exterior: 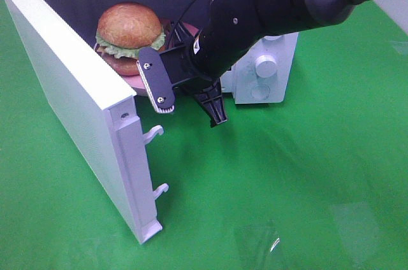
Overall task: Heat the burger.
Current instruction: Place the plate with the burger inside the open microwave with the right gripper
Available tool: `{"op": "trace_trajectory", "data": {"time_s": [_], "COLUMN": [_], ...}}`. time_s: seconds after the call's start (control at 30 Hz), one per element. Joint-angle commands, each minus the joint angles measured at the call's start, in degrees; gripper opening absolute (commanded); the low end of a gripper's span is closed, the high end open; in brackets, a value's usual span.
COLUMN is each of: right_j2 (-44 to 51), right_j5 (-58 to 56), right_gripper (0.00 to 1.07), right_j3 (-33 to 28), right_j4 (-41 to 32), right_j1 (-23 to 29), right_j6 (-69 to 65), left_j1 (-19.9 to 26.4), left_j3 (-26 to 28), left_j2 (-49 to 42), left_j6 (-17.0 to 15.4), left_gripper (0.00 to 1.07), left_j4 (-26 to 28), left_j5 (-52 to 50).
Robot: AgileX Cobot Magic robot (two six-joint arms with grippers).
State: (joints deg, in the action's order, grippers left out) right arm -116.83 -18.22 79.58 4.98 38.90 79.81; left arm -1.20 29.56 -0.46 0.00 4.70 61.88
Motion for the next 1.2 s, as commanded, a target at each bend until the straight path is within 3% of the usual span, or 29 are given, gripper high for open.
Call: {"op": "trace_trajectory", "data": {"time_s": [0.03,0.27,0.77,1.2], "right_j2": [-1.4,-6.1,-12.5,-15.1], "right_j5": [1.1,-3.2,-6.1,-6.3], "right_gripper": [0.01,0.02,0.03,0.03], "right_j3": [4.0,11.7,22.6,25.4], "right_j4": [3.1,8.7,12.5,12.4], "right_j1": [-0.2,-0.2,-0.2,0.0], "right_j6": [-5.6,-16.6,-22.9,-22.9], "left_j1": [-0.3,-0.3,-0.3,-0.3], "left_j3": [-0.1,-0.1,-0.1,-0.1], "left_j2": [-0.7,-0.7,-0.7,-0.7], "left_j6": [0.0,0.0,0.0,0.0], "left_gripper": [1.00,1.00,1.00,1.00], "left_j4": [0.3,0.3,0.3,0.3], "left_j5": [-0.9,-0.9,-0.9,-0.9]}}
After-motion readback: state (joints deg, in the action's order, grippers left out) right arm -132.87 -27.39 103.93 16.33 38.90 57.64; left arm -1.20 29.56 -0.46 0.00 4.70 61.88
